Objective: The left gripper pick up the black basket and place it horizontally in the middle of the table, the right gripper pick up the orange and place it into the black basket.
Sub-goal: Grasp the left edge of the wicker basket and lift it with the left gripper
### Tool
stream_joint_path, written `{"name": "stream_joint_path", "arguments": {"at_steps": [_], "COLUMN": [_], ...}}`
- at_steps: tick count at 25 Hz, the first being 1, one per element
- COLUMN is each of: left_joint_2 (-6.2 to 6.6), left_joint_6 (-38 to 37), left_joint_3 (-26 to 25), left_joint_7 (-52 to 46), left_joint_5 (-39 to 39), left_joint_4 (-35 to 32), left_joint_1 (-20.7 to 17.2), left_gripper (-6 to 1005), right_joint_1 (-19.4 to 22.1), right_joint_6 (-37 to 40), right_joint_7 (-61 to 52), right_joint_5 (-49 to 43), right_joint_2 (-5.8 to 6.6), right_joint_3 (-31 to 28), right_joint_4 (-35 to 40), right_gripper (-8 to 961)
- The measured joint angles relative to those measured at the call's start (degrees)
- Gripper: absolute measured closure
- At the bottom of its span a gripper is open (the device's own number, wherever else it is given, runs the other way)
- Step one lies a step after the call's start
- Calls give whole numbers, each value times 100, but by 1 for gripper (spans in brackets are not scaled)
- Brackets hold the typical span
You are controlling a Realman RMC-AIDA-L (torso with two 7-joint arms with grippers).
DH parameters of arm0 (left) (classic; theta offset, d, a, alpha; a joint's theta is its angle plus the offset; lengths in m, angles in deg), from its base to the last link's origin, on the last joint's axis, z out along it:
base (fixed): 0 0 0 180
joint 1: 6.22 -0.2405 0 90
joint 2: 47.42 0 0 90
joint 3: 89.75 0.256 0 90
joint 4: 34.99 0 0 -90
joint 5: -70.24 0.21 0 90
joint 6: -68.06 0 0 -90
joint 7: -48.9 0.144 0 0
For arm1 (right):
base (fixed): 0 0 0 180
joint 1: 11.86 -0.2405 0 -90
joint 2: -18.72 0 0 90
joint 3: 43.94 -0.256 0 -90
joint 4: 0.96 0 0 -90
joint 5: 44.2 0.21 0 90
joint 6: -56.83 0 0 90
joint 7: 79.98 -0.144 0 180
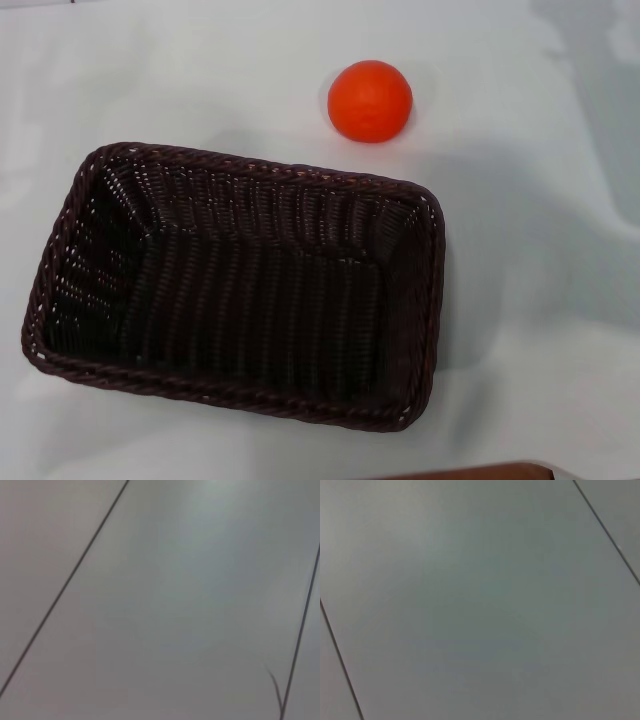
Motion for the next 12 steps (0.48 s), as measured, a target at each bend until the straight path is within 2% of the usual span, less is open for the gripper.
{"name": "stream_joint_path", "arguments": {"at_steps": [5,12], "left_joint_2": [0,23], "left_joint_6": [196,197], "left_joint_3": [-37,82], "left_joint_7": [162,-106], "left_joint_5": [-91,-69], "left_joint_4": [-134,-165], "left_joint_1": [9,16], "left_gripper": [94,95], "right_joint_1": [-4,-50], "right_joint_6": [-49,-268], "right_joint_7": [4,-49], "right_joint_5": [8,342], "right_joint_2": [-13,-28], "right_joint_3": [-142,-350], "right_joint_4": [95,408], "right_gripper": [187,188]}}
